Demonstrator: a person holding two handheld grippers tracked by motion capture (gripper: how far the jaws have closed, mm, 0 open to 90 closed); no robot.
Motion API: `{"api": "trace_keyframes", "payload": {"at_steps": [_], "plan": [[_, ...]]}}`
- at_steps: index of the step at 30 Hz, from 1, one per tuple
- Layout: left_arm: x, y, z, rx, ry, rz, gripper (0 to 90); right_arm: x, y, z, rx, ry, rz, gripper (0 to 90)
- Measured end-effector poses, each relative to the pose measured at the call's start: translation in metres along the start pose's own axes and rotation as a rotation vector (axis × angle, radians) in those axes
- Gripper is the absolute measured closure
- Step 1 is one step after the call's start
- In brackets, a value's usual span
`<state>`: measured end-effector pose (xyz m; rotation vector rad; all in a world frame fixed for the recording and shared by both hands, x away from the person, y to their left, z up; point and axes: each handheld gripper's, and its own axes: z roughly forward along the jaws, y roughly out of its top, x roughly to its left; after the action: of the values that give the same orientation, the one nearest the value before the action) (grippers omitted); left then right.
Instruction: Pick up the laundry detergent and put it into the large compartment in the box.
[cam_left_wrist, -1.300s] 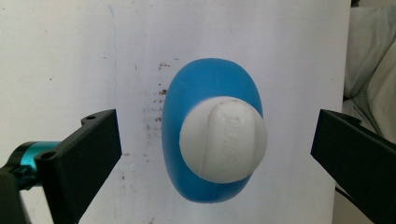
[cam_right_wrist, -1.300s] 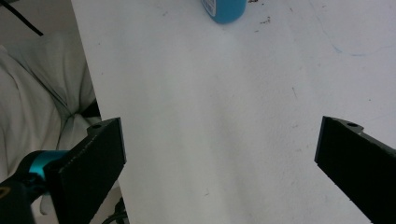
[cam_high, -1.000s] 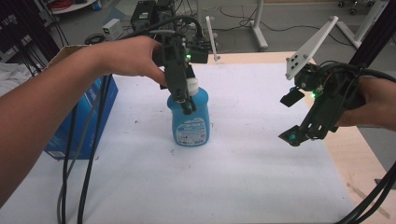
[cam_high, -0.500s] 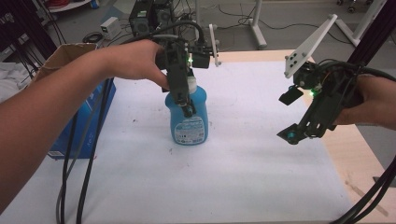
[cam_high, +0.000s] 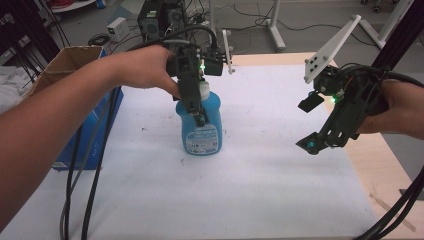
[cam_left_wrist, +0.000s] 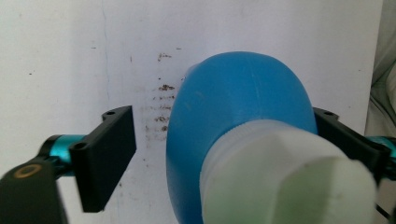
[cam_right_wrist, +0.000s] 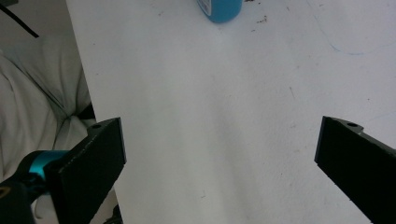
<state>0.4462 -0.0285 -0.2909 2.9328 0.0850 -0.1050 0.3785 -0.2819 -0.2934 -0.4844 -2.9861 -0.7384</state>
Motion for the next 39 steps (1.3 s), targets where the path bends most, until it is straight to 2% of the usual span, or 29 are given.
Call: {"api": "trace_keyframes", "payload": {"at_steps": [20, 34, 39], "plan": [[0.0000, 0.0002, 0.0006, 0.004, -0.007, 0.003, 26.5, -0.0005, -0.0016, 0.0005, -0.006, 0.001, -0.004, 1.0], [-0.0019, -0.0002, -0.0012, -0.004, -0.039, 0.019, 37.5, -0.0006, -0.0023, 0.0013, -0.004, 0.002, 0.002, 1.0], [-0.0022, 0.0000, -0.0014, -0.003, -0.038, 0.017, 37.6, -0.0007, -0.0026, 0.0016, -0.005, 0.002, 0.000, 1.0]]}}
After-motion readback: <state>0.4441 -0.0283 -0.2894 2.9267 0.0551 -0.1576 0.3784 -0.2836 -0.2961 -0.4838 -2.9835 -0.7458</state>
